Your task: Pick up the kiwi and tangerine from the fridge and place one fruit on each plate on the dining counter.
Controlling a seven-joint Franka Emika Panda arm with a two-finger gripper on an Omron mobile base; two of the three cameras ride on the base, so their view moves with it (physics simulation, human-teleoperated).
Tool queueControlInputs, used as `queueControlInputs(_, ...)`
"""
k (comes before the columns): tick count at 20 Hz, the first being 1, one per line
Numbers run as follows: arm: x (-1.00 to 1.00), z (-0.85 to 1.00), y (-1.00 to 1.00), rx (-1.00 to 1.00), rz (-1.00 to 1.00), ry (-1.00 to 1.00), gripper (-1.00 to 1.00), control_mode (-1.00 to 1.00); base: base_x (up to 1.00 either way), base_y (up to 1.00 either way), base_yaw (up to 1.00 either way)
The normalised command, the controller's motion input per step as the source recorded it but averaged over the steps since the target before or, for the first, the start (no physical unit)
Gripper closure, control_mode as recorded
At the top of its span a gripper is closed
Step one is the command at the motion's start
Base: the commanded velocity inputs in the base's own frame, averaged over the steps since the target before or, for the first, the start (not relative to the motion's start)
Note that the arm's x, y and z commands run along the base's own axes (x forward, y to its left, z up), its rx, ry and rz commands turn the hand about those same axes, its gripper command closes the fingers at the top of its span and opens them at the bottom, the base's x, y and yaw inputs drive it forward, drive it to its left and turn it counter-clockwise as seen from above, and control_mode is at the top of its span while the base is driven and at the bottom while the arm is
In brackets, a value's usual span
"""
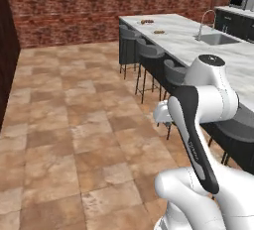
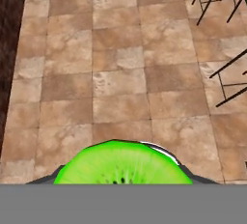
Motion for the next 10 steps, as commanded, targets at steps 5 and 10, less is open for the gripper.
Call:
queueControlInputs(5, 0.0, 0.0, 0.0, 0.0, 0.0, 0.0, 1.0, 1.0, 1.0, 0.62, -0.43)
queueControlInputs(10, 0.0, 0.0, 0.0, 0.0, 0.0, 0.0, 1.0, 1.0, 1.0, 0.62, -0.43)
